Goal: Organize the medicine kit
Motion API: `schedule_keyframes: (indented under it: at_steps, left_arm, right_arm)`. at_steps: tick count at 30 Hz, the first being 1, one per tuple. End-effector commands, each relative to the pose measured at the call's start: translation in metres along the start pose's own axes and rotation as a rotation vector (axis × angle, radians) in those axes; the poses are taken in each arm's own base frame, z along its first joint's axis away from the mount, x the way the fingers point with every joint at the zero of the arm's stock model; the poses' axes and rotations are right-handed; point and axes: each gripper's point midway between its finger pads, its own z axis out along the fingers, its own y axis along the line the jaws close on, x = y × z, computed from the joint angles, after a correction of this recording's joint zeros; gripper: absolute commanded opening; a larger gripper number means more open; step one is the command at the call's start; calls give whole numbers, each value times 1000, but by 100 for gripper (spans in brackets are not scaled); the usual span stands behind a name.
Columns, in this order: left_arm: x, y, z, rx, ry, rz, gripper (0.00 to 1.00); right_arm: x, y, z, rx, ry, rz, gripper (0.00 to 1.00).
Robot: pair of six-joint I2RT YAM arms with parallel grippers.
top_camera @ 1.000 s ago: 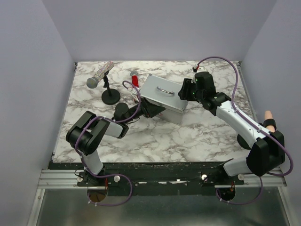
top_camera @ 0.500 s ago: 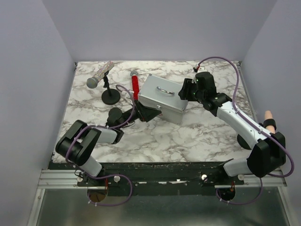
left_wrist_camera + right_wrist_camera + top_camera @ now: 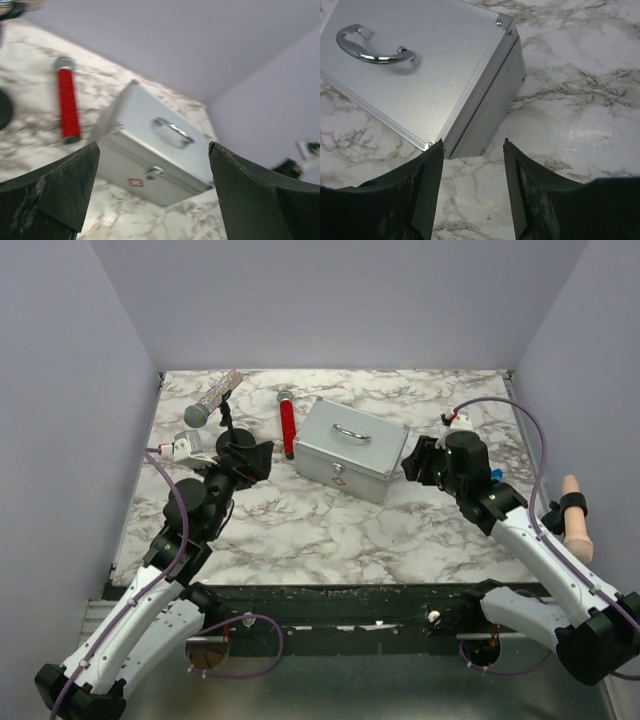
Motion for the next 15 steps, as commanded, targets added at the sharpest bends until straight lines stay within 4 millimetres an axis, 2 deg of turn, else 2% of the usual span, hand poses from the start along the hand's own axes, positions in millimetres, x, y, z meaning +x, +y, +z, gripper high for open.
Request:
schedule_keyframes:
  at_steps: [1,7,11,15]
  left_arm:
    - [21,121,-61,-629,160,200,99]
    - [15,128,-81,-725,112,91,99]
    - [18,134,-83,-748,109,84,99]
    - [16,130,-80,-761,146,114,99]
  right_arm:
    - [36,-24,-15,69,48,31,60]
    - [69,-37,-39,24,-16,46,60]
    - [85,-52,-41,54,-55,56,61]
    - [75,-39,-47,-7,-73,82,63]
